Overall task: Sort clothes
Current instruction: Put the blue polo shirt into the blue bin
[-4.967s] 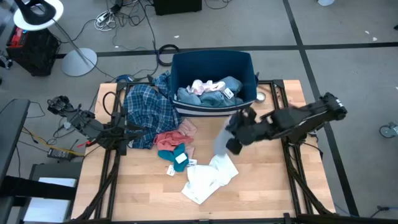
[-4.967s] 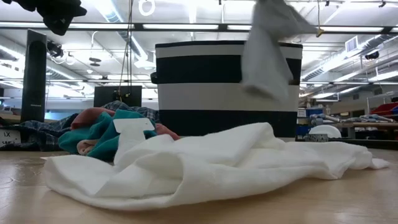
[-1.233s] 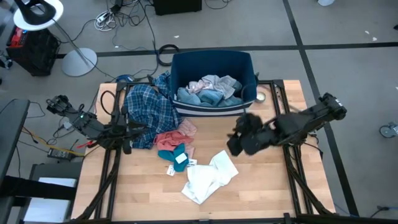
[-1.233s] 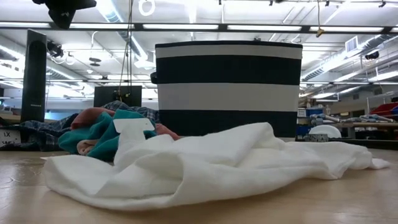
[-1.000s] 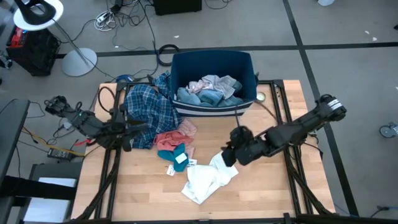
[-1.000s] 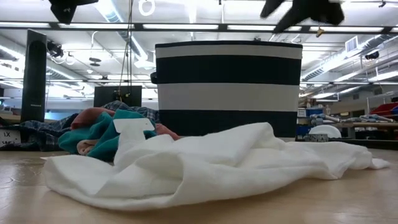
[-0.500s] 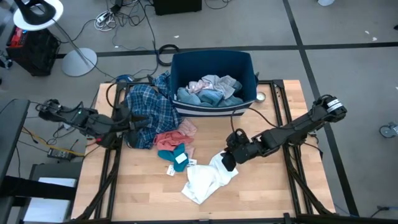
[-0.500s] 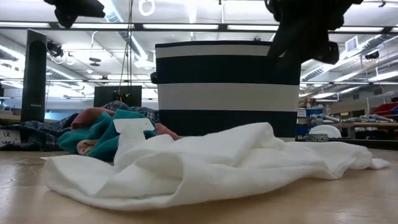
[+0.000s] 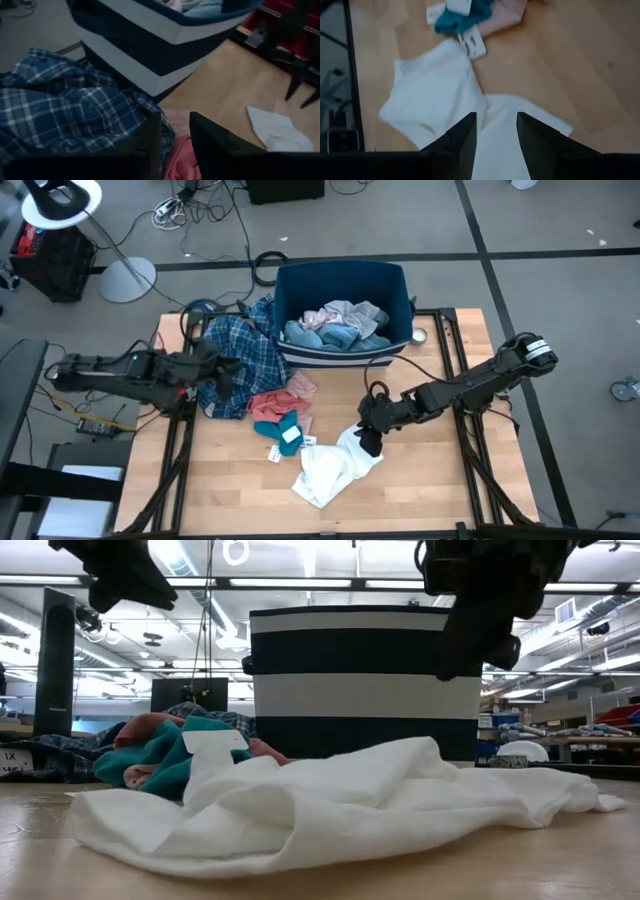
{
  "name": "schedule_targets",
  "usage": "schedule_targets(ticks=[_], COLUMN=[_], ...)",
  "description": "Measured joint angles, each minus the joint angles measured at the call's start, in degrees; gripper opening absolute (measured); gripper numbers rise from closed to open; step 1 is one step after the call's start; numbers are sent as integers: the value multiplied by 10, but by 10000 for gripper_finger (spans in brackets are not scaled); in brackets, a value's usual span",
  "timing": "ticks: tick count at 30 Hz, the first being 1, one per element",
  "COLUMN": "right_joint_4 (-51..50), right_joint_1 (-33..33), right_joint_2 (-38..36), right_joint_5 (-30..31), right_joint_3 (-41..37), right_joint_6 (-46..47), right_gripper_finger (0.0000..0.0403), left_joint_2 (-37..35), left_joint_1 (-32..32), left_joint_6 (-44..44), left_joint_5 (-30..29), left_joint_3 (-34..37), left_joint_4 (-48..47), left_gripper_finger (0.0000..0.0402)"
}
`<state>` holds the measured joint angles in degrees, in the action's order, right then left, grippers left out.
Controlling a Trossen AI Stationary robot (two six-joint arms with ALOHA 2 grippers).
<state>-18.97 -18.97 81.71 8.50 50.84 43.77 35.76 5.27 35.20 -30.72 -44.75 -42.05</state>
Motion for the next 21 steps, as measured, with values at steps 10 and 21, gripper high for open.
schedule_targets(ticks=[10, 21], right_joint_4=[0, -15], right_joint_1=[-14, -36], right_joint_2=[0, 0], right_joint_5=[-12, 7], right_joint_3=[-6, -6], right_joint_6=[0, -2], right_gripper_finger=[132, 125], left_joint_2=[29, 111], left_joint_1=[-56, -83], left_joint_6=[15, -36], left_joint_5=[57, 37], left_joint_3=[0, 0], left_joint_4=[1, 26], left_gripper_finger=[121, 198])
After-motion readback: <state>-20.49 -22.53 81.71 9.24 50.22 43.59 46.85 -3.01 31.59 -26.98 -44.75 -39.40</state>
